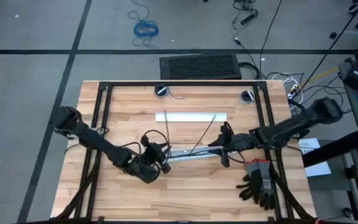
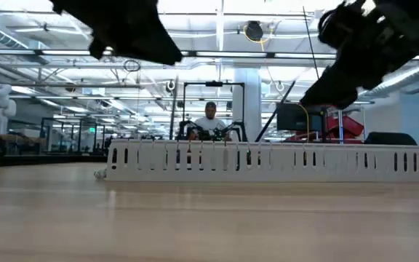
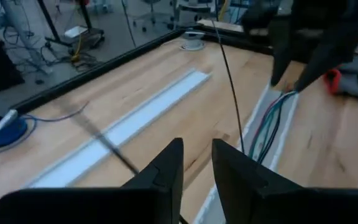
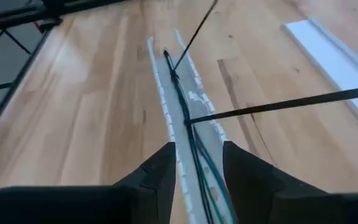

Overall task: Ziptie cables
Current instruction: Put the cable wires on the cable white duct tray

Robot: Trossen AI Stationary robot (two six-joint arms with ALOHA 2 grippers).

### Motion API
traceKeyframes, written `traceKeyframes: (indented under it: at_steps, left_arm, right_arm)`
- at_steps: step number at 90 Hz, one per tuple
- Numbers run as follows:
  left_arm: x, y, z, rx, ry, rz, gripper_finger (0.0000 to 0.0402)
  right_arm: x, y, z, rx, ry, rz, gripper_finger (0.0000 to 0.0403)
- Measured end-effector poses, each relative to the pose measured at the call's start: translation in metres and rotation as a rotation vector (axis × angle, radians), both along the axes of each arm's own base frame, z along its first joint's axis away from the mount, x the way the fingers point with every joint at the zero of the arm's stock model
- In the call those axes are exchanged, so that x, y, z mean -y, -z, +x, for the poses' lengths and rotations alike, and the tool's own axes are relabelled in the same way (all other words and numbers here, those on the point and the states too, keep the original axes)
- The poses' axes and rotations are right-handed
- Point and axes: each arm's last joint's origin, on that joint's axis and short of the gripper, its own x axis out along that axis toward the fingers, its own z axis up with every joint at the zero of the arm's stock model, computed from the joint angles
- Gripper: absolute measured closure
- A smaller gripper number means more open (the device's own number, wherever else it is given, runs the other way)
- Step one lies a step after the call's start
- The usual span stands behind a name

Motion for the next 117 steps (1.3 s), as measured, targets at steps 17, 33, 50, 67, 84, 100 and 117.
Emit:
traceKeyframes:
  at_steps: [17, 33, 50, 67, 84, 100, 117]
  left_arm:
    - [0.007, -0.001, -0.011, 0.013, -0.014, -0.006, 0.0318]
    - [0.011, 0.000, -0.011, 0.006, 0.005, -0.009, 0.0318]
    - [0.009, 0.010, -0.013, -0.082, 0.022, 0.014, 0.0318]
    - [0.009, 0.021, -0.011, -0.098, 0.003, 0.002, 0.0318]
    - [0.010, 0.021, -0.013, -0.095, 0.001, -0.013, 0.0318]
    - [0.010, 0.021, -0.012, -0.086, -0.001, -0.020, 0.0318]
    - [0.007, 0.020, -0.009, -0.077, -0.012, -0.025, 0.0318]
  right_arm:
    - [0.016, 0.014, 0.019, 0.015, -0.043, 0.073, 0.0300]
    - [0.034, 0.023, 0.026, 0.012, -0.014, 0.089, 0.0303]
    - [0.046, 0.028, 0.033, 0.041, -0.029, 0.121, 0.0303]
    - [0.050, 0.031, 0.044, 0.053, -0.055, 0.143, 0.0304]
    - [0.050, 0.031, 0.050, 0.045, -0.069, 0.126, 0.0364]
    - [0.051, 0.031, 0.051, 0.042, -0.078, 0.103, 0.0400]
    - [0.055, 0.025, 0.057, 0.046, -0.107, 0.082, 0.0402]
